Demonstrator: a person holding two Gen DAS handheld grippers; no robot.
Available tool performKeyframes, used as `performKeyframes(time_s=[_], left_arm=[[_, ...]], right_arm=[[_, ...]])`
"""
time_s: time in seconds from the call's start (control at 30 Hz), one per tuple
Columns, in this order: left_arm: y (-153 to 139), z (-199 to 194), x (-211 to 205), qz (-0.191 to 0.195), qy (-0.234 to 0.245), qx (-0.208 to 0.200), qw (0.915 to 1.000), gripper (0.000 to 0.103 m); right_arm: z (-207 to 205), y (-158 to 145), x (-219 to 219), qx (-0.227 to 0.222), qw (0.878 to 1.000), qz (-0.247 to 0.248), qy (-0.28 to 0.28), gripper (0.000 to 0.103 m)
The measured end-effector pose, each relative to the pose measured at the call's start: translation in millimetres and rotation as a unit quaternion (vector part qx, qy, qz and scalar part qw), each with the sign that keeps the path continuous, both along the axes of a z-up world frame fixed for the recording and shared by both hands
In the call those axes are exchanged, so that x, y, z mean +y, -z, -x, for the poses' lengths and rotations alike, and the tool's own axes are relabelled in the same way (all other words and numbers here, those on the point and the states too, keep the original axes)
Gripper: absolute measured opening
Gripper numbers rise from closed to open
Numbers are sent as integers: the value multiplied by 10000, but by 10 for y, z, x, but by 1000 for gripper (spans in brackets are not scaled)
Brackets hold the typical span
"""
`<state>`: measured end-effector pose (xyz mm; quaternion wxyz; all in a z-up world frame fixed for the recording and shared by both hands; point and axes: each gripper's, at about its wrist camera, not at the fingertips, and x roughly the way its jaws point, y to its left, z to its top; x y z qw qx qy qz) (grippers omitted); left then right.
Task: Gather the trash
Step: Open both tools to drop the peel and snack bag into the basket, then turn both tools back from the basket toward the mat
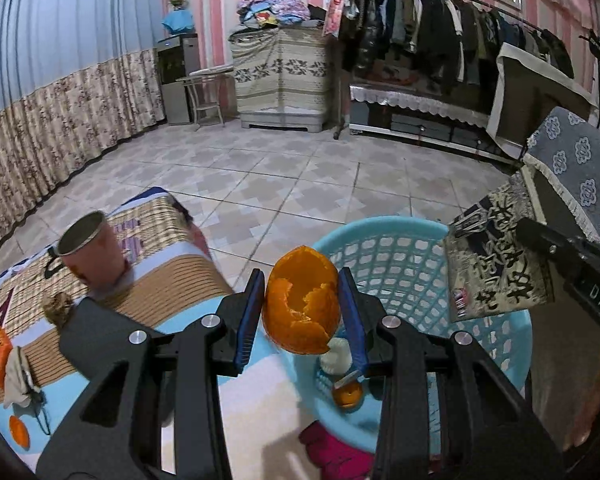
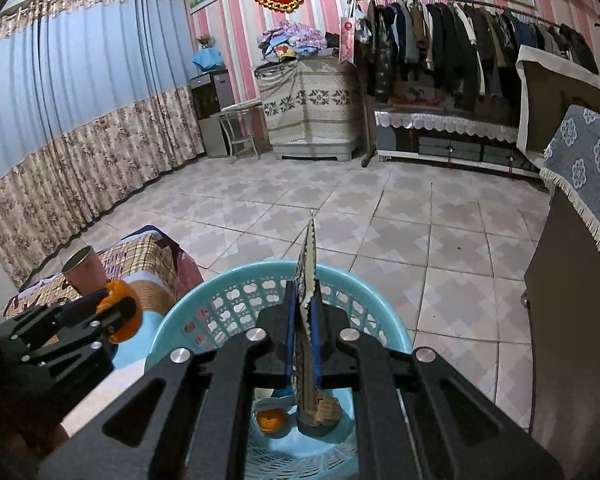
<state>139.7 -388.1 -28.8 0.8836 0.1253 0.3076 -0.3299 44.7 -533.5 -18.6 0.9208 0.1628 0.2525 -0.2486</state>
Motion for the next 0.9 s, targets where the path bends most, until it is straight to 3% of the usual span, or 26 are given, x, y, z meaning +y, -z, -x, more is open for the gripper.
performKeyframes(time_s=[0.3, 0.57, 0.73, 0.77, 0.8, 0.83, 0.87, 0.9], left_arm=[[66, -43, -259, -78, 279, 55, 9996, 44], [-40, -41, -123, -54, 68, -146, 9999, 85], [-98, -158, 125, 22, -222, -102, 9997, 88], [-111, -174, 167, 39, -270, -98, 9996, 88], [-128, -197, 200, 51, -319, -96, 9994, 88], [-142, -217, 248, 69, -373, -99, 9992, 89], [-156, -233, 292, 87, -428, -109, 9990, 89], [-163, -240, 320, 100, -464, -115, 9988, 89]], right_arm=[[-16, 24, -7, 17, 10000, -52, 30, 7], [-73, 119, 58, 138, 9999, -31, -38, 7], [-168, 195, 107, 337, 9994, 1, 5, 9], [-181, 207, 115, 363, 9993, -7, 15, 19], [-187, 216, 121, 388, 9992, -3, 31, 45], [-193, 223, 119, 390, 9992, 25, 73, 59], [-190, 229, 131, 380, 9992, 50, 95, 68], [-197, 239, 139, 404, 9991, 53, 102, 68]])
